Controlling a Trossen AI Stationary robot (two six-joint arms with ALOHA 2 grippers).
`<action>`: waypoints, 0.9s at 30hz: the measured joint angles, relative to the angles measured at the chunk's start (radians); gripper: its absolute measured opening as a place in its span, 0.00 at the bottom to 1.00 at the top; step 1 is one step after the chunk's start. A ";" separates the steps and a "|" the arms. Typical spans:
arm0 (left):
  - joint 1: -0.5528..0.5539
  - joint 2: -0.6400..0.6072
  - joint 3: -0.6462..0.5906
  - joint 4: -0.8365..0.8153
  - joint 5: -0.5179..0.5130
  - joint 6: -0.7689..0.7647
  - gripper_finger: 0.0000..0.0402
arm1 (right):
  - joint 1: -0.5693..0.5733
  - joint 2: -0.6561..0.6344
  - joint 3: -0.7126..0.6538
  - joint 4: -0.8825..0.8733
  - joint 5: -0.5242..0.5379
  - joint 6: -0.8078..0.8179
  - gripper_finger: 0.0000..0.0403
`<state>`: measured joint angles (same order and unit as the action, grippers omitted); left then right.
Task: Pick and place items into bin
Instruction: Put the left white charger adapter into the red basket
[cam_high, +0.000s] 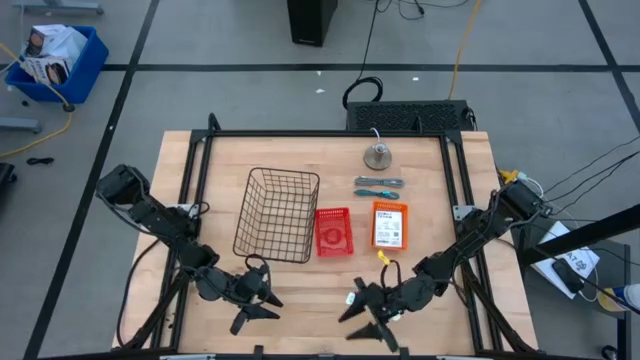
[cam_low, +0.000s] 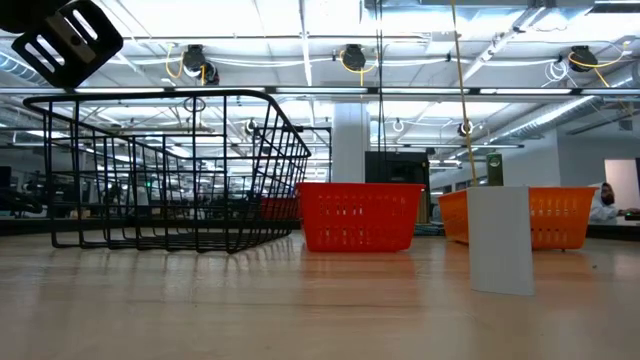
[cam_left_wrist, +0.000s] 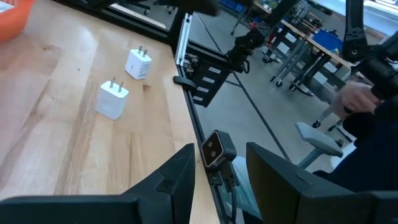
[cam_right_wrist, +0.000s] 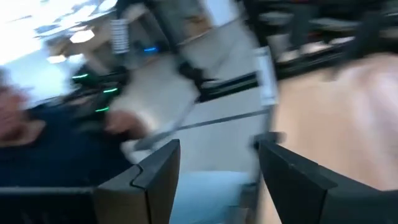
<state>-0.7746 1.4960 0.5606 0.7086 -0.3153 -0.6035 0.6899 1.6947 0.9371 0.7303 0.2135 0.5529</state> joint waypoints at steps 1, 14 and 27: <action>0.000 0.000 0.000 0.000 0.000 0.000 0.37 | 0.007 0.000 0.000 -0.027 0.065 0.004 0.52; -0.012 0.000 0.000 0.006 -0.001 -0.008 0.37 | 0.130 0.000 0.170 -0.599 0.583 0.160 0.52; -0.014 0.000 0.000 0.006 -0.001 -0.010 0.37 | 0.144 0.145 0.272 -0.803 0.672 0.274 0.49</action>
<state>-0.7883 1.4960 0.5606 0.7143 -0.3164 -0.6136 0.8340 1.8399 1.2093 -0.0727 0.8857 0.8265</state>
